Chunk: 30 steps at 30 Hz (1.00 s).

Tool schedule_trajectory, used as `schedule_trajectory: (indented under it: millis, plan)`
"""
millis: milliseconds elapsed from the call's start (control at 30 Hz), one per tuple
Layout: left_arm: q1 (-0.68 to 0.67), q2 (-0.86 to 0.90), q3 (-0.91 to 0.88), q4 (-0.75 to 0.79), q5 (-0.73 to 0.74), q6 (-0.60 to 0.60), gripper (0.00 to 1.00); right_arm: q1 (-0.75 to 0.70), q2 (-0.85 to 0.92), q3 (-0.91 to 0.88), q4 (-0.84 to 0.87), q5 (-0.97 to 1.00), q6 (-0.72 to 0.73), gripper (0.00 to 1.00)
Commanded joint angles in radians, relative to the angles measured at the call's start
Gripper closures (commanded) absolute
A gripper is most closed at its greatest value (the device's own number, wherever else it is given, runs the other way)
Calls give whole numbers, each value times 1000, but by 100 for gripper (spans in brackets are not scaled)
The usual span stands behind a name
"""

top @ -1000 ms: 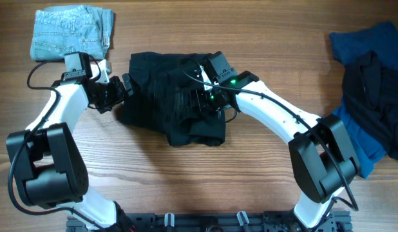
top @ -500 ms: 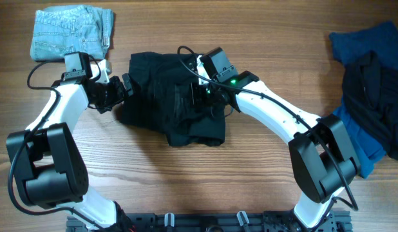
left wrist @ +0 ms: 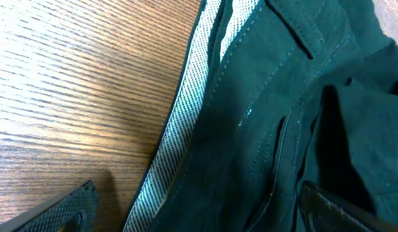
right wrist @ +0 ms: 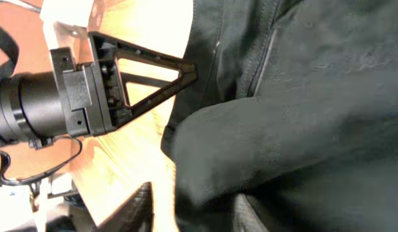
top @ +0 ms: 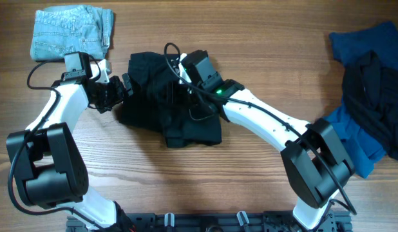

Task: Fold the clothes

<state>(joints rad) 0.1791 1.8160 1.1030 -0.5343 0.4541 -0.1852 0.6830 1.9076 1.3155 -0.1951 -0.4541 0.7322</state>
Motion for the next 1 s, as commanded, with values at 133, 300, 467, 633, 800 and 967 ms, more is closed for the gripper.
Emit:
schedule_trajectory:
  millis: [133, 300, 467, 633, 800, 967]
  plan:
    - [8, 13, -7, 0, -3, -2, 0, -20, 18, 15, -91, 27, -80, 43]
    - [8, 13, -7, -2, -11, -2, 0, -64, -19, 15, -194, 55, -148, 43]
    - [8, 13, -7, -1, -18, -2, 0, -121, -105, 15, -254, 52, -182, 43]
    - [8, 13, -7, 2, -18, -2, 0, -131, -98, 13, -296, -55, -235, 47]
    - [8, 13, -7, -5, -18, -2, 0, -71, 9, 4, -251, -71, -207, 49]
    - [8, 13, -7, -9, -18, -2, 0, -48, 100, 4, -161, -90, -188, 50]
